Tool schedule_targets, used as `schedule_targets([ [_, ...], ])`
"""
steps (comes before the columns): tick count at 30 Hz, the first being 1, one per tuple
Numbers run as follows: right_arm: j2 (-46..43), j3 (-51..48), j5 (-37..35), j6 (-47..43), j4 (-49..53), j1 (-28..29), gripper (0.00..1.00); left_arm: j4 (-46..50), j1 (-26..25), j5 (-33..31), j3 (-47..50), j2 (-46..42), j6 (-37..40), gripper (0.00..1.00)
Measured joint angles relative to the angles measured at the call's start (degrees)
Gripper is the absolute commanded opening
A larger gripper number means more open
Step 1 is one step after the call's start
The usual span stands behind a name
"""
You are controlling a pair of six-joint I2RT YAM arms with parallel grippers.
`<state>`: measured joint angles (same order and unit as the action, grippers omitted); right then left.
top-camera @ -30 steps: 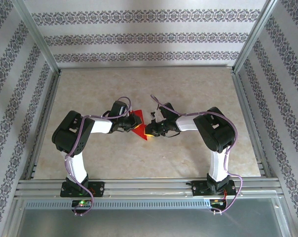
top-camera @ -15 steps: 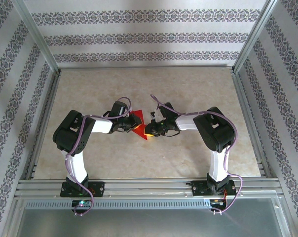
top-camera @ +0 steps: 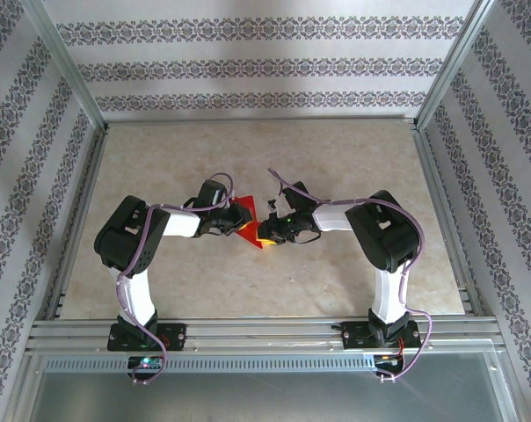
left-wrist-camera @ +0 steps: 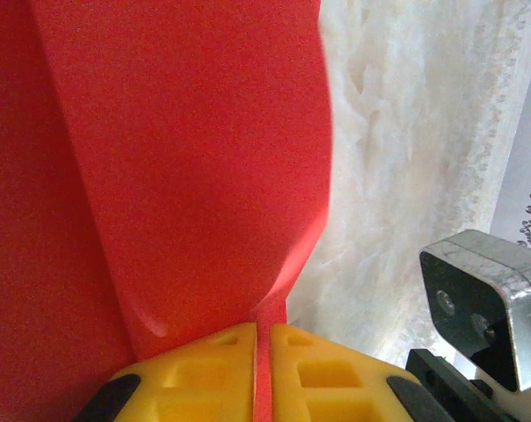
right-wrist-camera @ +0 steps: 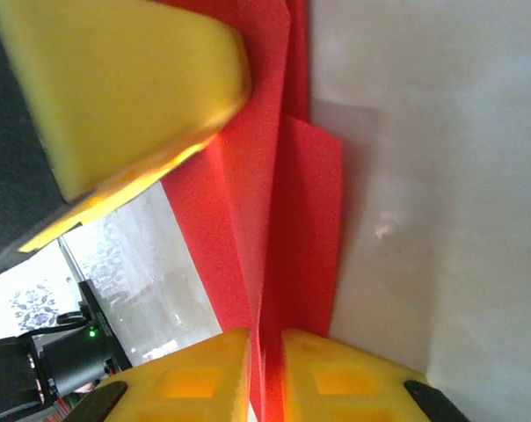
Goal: Fold a paper plane with a square sheet of paper (pick it up from the middle)
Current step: Fourth fold the wing at the center of the table.
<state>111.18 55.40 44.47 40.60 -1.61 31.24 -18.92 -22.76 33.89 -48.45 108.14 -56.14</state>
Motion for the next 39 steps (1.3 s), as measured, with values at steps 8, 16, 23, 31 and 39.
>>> schedule_targets([
  [8, -1.4, 0.0, 0.0, 0.0, 4.2, 0.0, 0.16, 0.0, 0.0, 0.0, 0.0, 0.0, 0.0, 0.13],
  [16, -1.4, 0.0, 0.0, 0.0, 5.5, 0.0, 0.14, 0.0, 0.0, 0.0, 0.0, 0.0, 0.0, 0.13],
  [23, -2.4, 0.0, -0.4, 0.0, 6.2, -0.3, 0.26, 0.0, 0.0, 0.1, 0.0, 0.0, 0.0, 0.14],
  [31, -9.2, 0.4, -3.5, -0.5, 7.6, -2.2, 0.25, -0.1, 0.0, 0.3, 0.0, 0.0, 0.0, 0.14],
  [39, -5.4, 2.5, -3.9, -0.7, 8.1, -1.0, 0.25, -0.4, 0.0, 0.7, 0.0, 0.0, 0.0, 0.15],
])
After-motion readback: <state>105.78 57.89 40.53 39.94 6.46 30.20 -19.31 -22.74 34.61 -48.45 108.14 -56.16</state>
